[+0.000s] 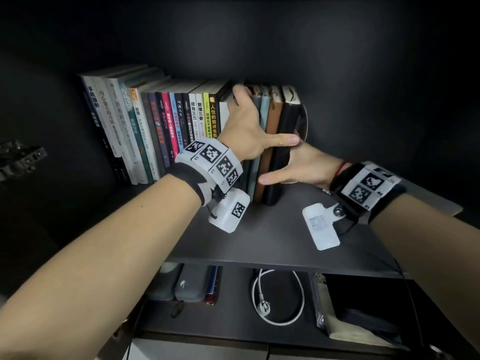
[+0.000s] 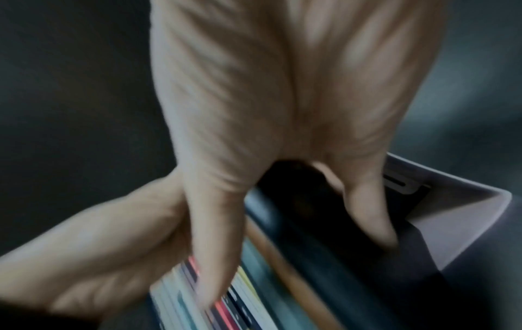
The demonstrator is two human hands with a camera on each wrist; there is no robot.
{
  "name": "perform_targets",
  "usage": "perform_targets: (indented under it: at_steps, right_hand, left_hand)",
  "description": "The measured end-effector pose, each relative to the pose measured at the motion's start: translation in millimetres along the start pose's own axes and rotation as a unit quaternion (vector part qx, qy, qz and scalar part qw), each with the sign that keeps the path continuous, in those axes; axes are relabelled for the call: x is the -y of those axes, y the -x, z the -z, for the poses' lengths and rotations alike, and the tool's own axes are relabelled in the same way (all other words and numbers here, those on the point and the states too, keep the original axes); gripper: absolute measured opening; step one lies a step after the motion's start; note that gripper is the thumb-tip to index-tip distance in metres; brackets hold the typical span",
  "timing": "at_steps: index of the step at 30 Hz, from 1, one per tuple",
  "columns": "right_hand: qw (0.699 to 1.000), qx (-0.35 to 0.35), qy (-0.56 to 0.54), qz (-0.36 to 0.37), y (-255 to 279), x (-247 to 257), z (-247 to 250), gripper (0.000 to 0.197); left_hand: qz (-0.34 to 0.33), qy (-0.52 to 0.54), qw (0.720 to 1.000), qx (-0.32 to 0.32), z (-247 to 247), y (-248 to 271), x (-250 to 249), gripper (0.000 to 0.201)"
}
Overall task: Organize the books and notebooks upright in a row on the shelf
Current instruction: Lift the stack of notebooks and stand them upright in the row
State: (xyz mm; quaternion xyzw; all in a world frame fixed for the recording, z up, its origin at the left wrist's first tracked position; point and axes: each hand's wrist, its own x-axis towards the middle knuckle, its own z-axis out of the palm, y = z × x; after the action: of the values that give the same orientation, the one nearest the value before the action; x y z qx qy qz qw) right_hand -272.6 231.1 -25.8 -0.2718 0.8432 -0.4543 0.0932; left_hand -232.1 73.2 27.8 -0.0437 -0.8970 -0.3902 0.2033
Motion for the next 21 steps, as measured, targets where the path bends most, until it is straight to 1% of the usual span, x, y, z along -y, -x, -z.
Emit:
perform_targets:
  at_steps: [1,2,3,5,7,9,13,16,18,21]
  right_hand:
    - [0.999,-0.048,-0.012,0.0,-6.5,-4.3,-4.3,0.108]
    - [0.996,-0.082,-0.019,-0.002,-12.0,-7.9,-6.3,0.113]
    - [0.995,-0.098,-0.011,-0.004,-17.5,-11.7,-5.5,0.114]
    - [0.994,-0.106,0.02,0.002,-24.9,-14.0,-3.5,0.111]
    - [0.992,-0.117,0.049,0.013,-30.7,-9.4,0.7,0.103]
    - [0.99,-0.125,0.061,0.013,-38.1,-7.2,3.5,0.104]
    - [0.991,-0.121,0.06,0.006,-43.1,-11.1,-3.3,0.133]
    - [0.989,-0.138,0.059,0.002,-47.1,-17.6,-11.7,0.158]
    - [0.986,-0.152,0.072,-0.004,-52.2,-18.9,-15.0,0.167]
    - [0.985,-0.159,0.066,-0.026,-56.6,-20.3,-16.0,0.171]
  left_hand:
    - [-0.008,-0.017,1.0,0.002,4.5,-1.8,0.7,0.11]
    - [-0.019,-0.038,0.999,0.003,10.3,-3.5,1.9,0.106]
    - [-0.029,-0.062,0.998,0.005,16.8,-5.2,3.6,0.102]
    - [-0.037,-0.104,0.994,0.01,28.4,-7.1,6.6,0.098]
    - [-0.035,-0.125,0.991,0.01,34.2,-7.7,9.0,0.099]
    - [-0.038,-0.127,0.991,0.007,33.8,-8.4,12.8,0.101]
    - [-0.038,-0.12,0.992,-0.009,27.6,-10.4,20.3,0.099]
    - [-0.04,-0.115,0.991,-0.059,25.5,-15.6,22.5,0.09]
    - [-0.034,-0.132,0.987,-0.084,26.4,-21.4,20.7,0.092]
    - [-0.016,-0.173,0.983,-0.067,26.5,-25.5,19.1,0.107]
